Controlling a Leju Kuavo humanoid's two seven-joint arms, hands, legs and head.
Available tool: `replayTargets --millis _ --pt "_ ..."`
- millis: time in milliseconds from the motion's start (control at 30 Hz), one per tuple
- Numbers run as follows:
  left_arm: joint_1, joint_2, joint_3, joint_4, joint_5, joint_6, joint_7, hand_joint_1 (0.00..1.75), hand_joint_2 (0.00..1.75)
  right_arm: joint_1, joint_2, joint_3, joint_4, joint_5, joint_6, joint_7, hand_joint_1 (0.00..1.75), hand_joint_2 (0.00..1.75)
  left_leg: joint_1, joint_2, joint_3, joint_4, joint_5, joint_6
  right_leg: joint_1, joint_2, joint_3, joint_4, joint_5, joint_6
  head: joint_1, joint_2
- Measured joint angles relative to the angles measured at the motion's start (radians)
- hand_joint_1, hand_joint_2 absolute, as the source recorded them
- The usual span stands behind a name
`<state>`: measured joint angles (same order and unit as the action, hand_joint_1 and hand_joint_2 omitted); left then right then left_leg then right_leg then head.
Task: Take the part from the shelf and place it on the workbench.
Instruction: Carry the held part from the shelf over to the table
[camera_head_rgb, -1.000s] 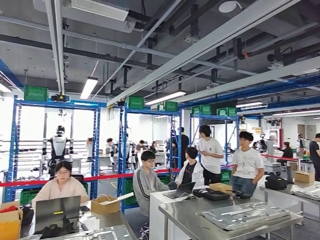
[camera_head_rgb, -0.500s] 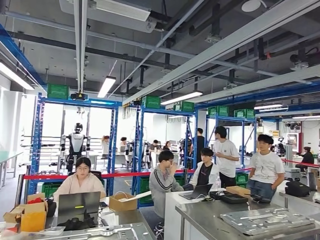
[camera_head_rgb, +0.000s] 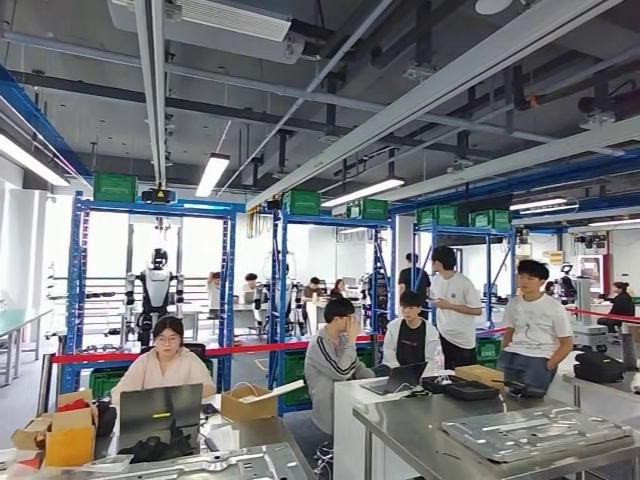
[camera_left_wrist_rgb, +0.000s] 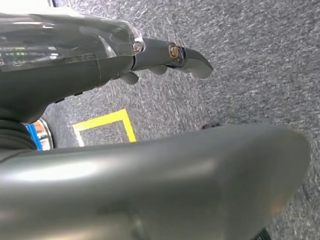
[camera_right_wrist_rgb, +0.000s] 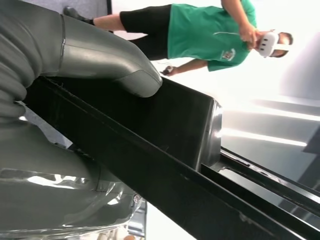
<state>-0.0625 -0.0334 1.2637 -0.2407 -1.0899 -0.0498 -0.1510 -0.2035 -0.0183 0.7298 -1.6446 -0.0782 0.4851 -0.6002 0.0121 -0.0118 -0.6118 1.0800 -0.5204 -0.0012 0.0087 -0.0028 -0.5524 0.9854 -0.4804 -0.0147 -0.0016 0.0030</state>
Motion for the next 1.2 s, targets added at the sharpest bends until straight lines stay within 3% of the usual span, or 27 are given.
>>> replayTargets --millis 67,133,167,200,233,300,333,467,533,600,633,667,700,767,833,900,1000,1133,1167,1200 --pt "0.001 0.001 0.0 0.0 -0.001 0.0 0.0 0.0 1.75 0.001 0.002 -0.001 0.001 -0.001 0.0 0.0 1.75 1.75 0.002 0.001 -0.051 0.118 -0.064 -0.008 -0.001 -0.005 0.0 -0.002 0.002 -0.002 0.0 0.0" --pt "0.003 0.002 0.0 0.0 -0.001 0.0 0.0 0.0 1.75 0.004 0.002 -0.002 0.002 -0.001 0.001 0.0 1.75 1.75 0.006 0.002 -0.091 0.21 -0.092 -0.015 -0.002 -0.008 -0.001 -0.002 0.002 -0.002 0.0 0.0" --pt "0.004 0.002 0.0 0.0 -0.001 0.0 0.0 0.0 1.75 0.005 0.002 -0.002 0.002 -0.001 0.002 0.0 1.75 1.75 0.009 0.002 -0.088 0.207 -0.08 -0.019 -0.003 -0.009 -0.001 -0.001 0.001 -0.001 0.0 0.0" --pt "0.004 0.002 0.0 0.0 -0.002 0.0 0.0 0.0 1.75 0.006 0.002 -0.002 0.002 -0.001 0.003 0.0 1.75 1.75 0.012 0.003 -0.067 0.166 -0.051 -0.023 -0.004 -0.009 0.0 0.001 -0.001 0.002 0.0 0.0" --pt "0.003 0.002 0.0 0.0 -0.002 0.0 -0.001 0.0 1.75 0.006 0.002 -0.002 0.002 -0.001 0.003 0.0 1.75 1.75 0.017 0.005 -0.034 0.1 -0.016 -0.027 -0.006 -0.009 0.0 0.005 -0.003 0.006 0.0 0.0" --pt "0.001 0.001 0.0 0.0 -0.003 0.0 -0.001 0.0 1.75 0.006 0.002 -0.003 0.002 -0.002 0.004 0.0 1.75 1.75 0.019 0.008 0.021 -0.01 0.022 -0.028 -0.006 -0.008 -0.004 0.017 -0.01 0.018 0.0 0.0" --pt "0.0 0.001 0.0 0.0 -0.003 0.0 -0.002 0.0 1.75 0.006 0.002 -0.003 0.002 -0.002 0.005 0.0 1.75 1.75 0.018 0.008 0.031 -0.034 0.025 -0.023 -0.005 -0.007 -0.006 0.023 -0.013 0.024 0.0 0.0" --pt "0.002 0.001 0.0 0.0 -0.003 0.0 -0.002 0.0 1.75 0.005 0.003 -0.008 0.002 -0.004 0.006 0.0 1.75 1.75 0.011 0.006 0.03 -0.039 0.024 0.009 -0.01 -0.006 -0.013 0.037 -0.023 0.041 -0.001 0.0" --pt "0.001 0.001 0.0 0.0 -0.003 0.0 -0.003 0.0 1.75 0.005 0.003 -0.009 0.001 -0.004 0.006 -0.001 1.75 1.75 0.011 0.006 0.03 -0.041 0.027 0.019 -0.012 -0.005 -0.043 0.108 -0.07 0.049 -0.001 0.0" --pt "0.002 0.002 0.0 0.0 -0.003 0.0 -0.003 0.0 1.75 0.006 0.002 -0.009 0.002 -0.005 0.006 -0.001 1.75 1.75 0.007 0.006 0.03 -0.041 0.026 0.024 -0.012 -0.004 -0.105 0.245 -0.132 0.05 -0.001 0.0" --pt "0.002 0.002 0.0 0.0 -0.003 0.0 -0.004 0.0 1.75 0.007 0.002 -0.01 0.002 -0.005 0.006 -0.001 1.75 1.75 0.005 0.006 0.03 -0.041 0.026 0.025 -0.012 -0.004 -0.133 0.3 -0.149 0.049 -0.001 0.0" --pt "0.002 0.002 0.0 0.0 -0.003 0.0 -0.004 0.0 1.75 0.008 0.002 -0.01 0.002 -0.005 0.006 -0.001 1.75 1.75 0.003 0.005 0.031 -0.041 0.025 0.026 -0.011 -0.003 -0.144 0.322 -0.146 0.046 -0.001 0.0" --pt "0.002 0.002 0.0 0.0 -0.003 0.0 -0.004 0.0 1.75 0.009 0.002 -0.01 0.002 -0.005 0.006 -0.001 1.75 1.75 0.0 0.004 0.032 -0.041 0.025 0.026 -0.009 -0.002 -0.137 0.302 -0.124 0.041 -0.001 0.0" --pt "0.001 0.001 0.0 0.0 -0.003 0.0 -0.006 0.0 1.75 0.007 0.002 -0.01 0.002 -0.006 0.006 0.0 1.75 1.75 -0.002 0.001 0.034 -0.042 0.024 0.027 0.001 0.002 -0.077 0.166 -0.052 0.023 -0.001 0.0" --pt "0.001 -0.001 0.0 0.0 -0.003 0.001 -0.007 0.0 1.75 0.004 0.003 -0.01 0.001 -0.009 0.007 0.0 1.75 1.75 -0.001 -0.001 0.032 -0.042 0.025 0.025 0.012 0.005 -0.028 0.052 -0.01 0.006 -0.001 0.0" --pt "0.002 -0.002 0.0 0.0 -0.003 0.001 -0.007 0.0 1.75 0.002 0.003 -0.011 0.001 -0.011 0.008 0.0 1.75 1.75 0.002 -0.001 0.029 -0.046 0.027 0.017 0.017 0.006 -0.02 0.027 -0.007 0.0 -0.001 0.0" --pt "0.001 -0.003 0.0 0.0 -0.005 0.001 -0.007 0.0 1.75 -0.001 0.006 -0.011 0.0 -0.012 0.009 0.0 1.75 1.75 0.001 0.001 0.026 -0.032 0.01 0.005 0.011 0.002 -0.007 -0.001 0.005 -0.005 0.0 0.0" --pt "0.002 0.001 0.001 0.0 -0.006 0.0 -0.008 0.0 1.75 -0.002 0.009 -0.011 0.002 -0.012 0.012 0.0 1.75 1.75 0.005 0.002 -0.069 0.172 -0.089 -0.007 0.006 -0.004 0.0 -0.012 0.01 -0.007 0.0 0.0" --pt "0.003 0.001 0.002 0.0 -0.006 0.0 -0.008 0.0 1.75 -0.001 0.009 -0.011 0.003 -0.012 0.013 0.0 1.75 1.75 0.007 0.003 -0.084 0.198 -0.09 -0.011 0.005 -0.004 0.0 -0.011 0.009 -0.006 0.0 0.0" --pt "0.004 0.002 0.002 0.0 -0.007 0.0 -0.009 0.0 1.75 0.0 0.009 -0.011 0.003 -0.012 0.013 0.0 1.75 1.75 0.009 0.003 -0.081 0.189 -0.073 -0.015 0.004 -0.004 0.0 -0.009 0.007 -0.004 0.0 0.0"
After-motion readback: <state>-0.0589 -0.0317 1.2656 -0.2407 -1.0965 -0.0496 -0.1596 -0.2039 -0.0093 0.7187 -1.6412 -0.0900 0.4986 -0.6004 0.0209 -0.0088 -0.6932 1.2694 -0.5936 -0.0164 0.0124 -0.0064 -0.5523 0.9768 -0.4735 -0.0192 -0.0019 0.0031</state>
